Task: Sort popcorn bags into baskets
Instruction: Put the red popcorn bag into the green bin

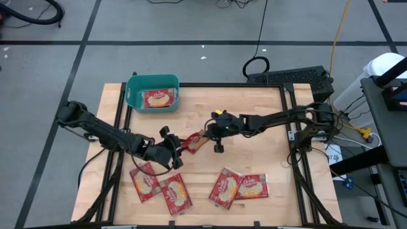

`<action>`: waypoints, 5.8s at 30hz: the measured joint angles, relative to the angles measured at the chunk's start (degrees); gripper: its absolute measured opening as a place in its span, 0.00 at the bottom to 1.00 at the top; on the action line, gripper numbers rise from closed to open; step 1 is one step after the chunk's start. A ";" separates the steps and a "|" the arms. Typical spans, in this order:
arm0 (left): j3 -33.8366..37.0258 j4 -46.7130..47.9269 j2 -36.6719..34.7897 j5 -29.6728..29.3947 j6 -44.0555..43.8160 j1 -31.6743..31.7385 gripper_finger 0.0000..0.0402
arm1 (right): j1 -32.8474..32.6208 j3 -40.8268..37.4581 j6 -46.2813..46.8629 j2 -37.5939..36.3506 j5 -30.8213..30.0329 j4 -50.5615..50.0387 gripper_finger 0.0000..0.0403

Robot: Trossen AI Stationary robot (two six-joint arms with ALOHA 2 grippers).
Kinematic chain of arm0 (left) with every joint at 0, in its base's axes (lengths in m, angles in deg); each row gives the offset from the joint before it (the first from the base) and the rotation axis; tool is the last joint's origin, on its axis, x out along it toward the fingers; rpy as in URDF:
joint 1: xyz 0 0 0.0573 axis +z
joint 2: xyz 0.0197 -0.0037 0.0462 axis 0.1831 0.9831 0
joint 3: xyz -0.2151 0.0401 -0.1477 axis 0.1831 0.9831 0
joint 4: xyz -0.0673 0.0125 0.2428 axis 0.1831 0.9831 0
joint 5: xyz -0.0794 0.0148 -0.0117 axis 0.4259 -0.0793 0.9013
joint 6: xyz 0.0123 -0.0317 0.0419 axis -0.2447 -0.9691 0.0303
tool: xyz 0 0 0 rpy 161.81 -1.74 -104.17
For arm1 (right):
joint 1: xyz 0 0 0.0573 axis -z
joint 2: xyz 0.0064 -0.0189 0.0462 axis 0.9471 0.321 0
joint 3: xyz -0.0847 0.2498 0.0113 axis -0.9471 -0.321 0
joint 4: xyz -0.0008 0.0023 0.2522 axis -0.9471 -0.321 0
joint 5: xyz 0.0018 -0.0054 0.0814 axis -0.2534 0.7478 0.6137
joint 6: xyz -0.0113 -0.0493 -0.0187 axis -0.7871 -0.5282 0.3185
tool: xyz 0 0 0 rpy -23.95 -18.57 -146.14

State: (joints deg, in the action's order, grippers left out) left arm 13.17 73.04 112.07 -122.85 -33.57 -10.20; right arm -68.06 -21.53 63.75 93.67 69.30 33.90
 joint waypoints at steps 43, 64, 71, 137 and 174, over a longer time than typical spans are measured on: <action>0.12 -19.94 5.17 10.09 14.11 9.84 0.41 | -3.55 -44.30 4.62 -17.16 -14.91 64.62 0.02; -0.17 -25.76 2.98 6.41 16.71 11.62 0.41 | -6.68 -43.51 4.79 -17.07 -14.59 66.31 0.02; -0.10 -30.84 4.41 10.16 18.14 12.38 0.41 | -6.68 -43.51 4.68 -17.07 -14.79 67.04 0.02; -0.02 29.85 -32.71 38.68 30.52 68.93 0.08 | 1.93 -43.56 10.49 -17.12 -17.80 57.37 0.39; -0.07 23.30 -14.73 31.88 32.52 80.19 0.55 | 1.67 -43.58 10.53 -17.12 -17.94 55.58 0.39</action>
State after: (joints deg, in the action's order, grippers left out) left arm 13.10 96.34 97.35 -90.97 -1.05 69.99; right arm -66.39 -65.11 74.28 76.55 51.36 89.48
